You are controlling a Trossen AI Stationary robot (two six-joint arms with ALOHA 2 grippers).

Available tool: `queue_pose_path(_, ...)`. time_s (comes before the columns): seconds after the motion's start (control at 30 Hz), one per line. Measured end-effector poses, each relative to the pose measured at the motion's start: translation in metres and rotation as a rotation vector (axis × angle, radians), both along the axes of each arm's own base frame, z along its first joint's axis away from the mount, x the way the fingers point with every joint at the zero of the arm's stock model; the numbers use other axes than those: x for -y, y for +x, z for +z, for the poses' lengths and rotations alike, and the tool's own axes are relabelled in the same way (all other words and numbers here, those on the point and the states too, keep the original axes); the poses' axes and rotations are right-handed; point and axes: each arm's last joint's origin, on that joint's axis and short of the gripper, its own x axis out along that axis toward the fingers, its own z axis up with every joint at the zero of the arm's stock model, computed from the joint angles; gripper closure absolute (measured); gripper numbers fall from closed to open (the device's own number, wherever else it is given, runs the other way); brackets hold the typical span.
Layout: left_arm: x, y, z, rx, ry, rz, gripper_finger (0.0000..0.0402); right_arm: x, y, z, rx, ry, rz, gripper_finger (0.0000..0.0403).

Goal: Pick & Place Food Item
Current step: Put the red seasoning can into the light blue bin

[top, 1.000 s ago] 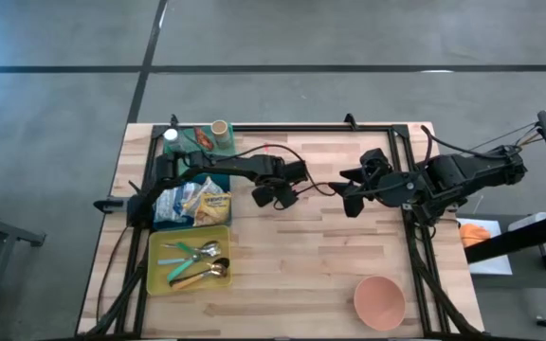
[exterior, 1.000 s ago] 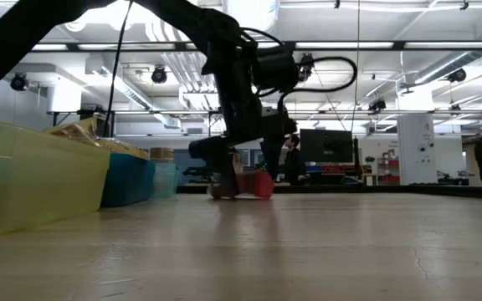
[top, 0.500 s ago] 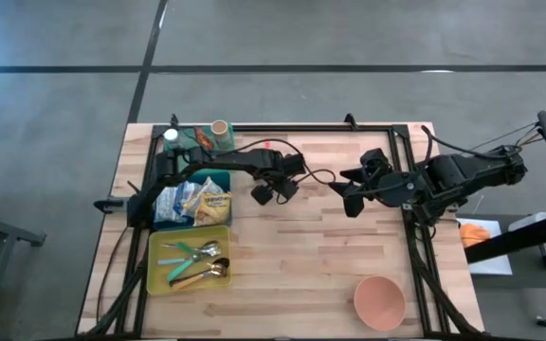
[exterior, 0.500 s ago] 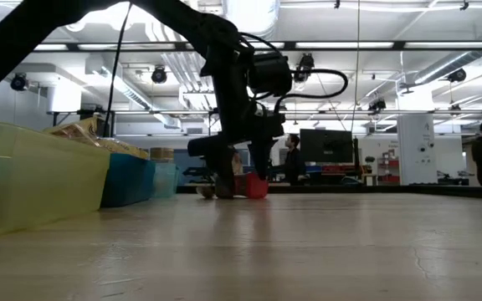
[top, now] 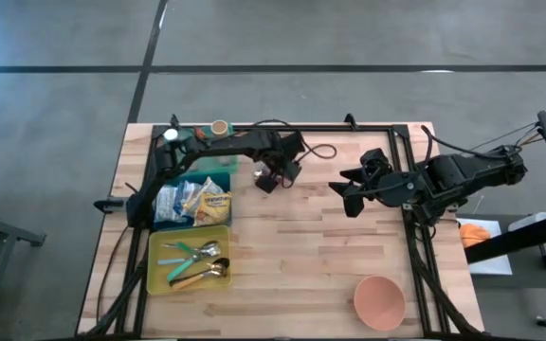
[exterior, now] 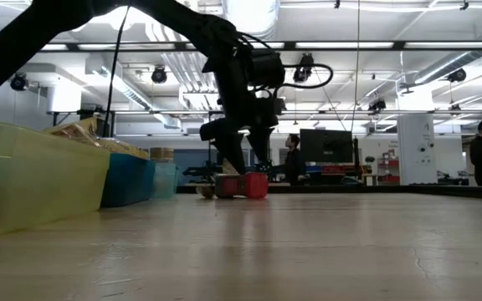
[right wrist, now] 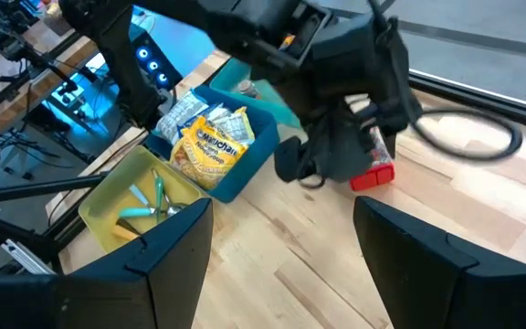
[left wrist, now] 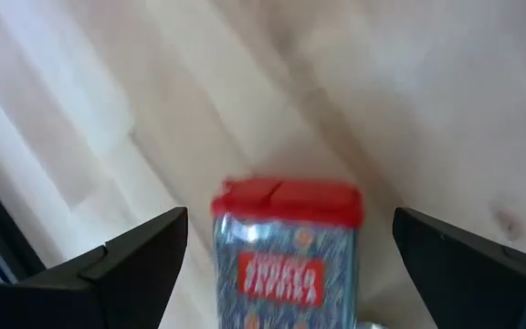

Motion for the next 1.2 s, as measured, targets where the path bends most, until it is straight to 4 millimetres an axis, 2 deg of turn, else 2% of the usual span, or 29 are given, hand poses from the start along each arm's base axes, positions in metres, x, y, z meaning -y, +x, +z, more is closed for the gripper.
queue_pose_path(0.17, -0.008, -0.005, -0.003, -0.006, -0.024, 0.002, 0.0011, 0.000, 0.000, 0.000, 0.000, 0.000, 0.000, 0.0140)
queue_pose_path(0.53, -0.017, -0.001, -0.031, -0.024, -0.060, 0.120, 0.0011, 0.000, 0.000, 0.000, -0.001, 0.000, 0.000, 0.0140)
queue_pose_path(1.2, -0.016, -0.003, -0.030, -0.052, -0.070, 0.140, 0.0011, 0.000, 0.000, 0.000, 0.000, 0.000, 0.000, 0.0140)
